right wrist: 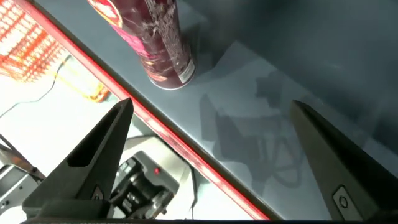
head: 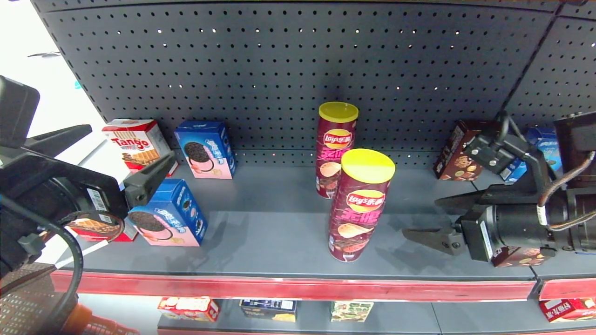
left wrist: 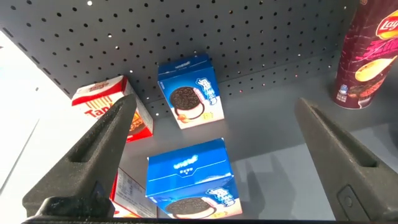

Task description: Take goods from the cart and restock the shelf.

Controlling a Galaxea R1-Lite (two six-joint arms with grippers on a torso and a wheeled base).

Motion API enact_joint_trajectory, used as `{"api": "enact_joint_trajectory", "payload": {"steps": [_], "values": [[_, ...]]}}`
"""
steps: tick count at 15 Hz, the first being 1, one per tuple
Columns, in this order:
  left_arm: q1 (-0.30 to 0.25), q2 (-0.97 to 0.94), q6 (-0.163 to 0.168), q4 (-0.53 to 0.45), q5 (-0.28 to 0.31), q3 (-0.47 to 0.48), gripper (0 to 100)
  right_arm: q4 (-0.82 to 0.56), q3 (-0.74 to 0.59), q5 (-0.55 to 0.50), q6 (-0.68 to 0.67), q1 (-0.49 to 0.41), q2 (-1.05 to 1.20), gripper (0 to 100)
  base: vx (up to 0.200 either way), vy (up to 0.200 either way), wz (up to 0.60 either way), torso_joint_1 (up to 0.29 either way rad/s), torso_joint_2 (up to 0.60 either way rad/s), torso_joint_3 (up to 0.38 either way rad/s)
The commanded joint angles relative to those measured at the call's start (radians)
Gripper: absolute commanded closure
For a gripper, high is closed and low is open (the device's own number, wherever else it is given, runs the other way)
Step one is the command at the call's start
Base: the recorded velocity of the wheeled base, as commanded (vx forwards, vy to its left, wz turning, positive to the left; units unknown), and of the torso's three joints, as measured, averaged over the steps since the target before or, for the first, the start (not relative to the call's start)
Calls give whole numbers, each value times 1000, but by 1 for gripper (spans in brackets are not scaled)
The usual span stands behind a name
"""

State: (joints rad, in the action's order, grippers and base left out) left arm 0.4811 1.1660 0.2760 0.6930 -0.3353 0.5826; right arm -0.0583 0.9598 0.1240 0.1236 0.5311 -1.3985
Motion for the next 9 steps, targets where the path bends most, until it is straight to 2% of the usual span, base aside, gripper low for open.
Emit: {"api": "enact_joint_trajectory", "payload": {"steps": [1,9], "values": [[-1,3,0,0,-1,0,0,0,4,0,1,4,-48,0,0,0,0,0,0,0],[1,3,0,3,1,2,0,11,22,-20,1,-2,-129,0,0,0,0,0,0,0]]}}
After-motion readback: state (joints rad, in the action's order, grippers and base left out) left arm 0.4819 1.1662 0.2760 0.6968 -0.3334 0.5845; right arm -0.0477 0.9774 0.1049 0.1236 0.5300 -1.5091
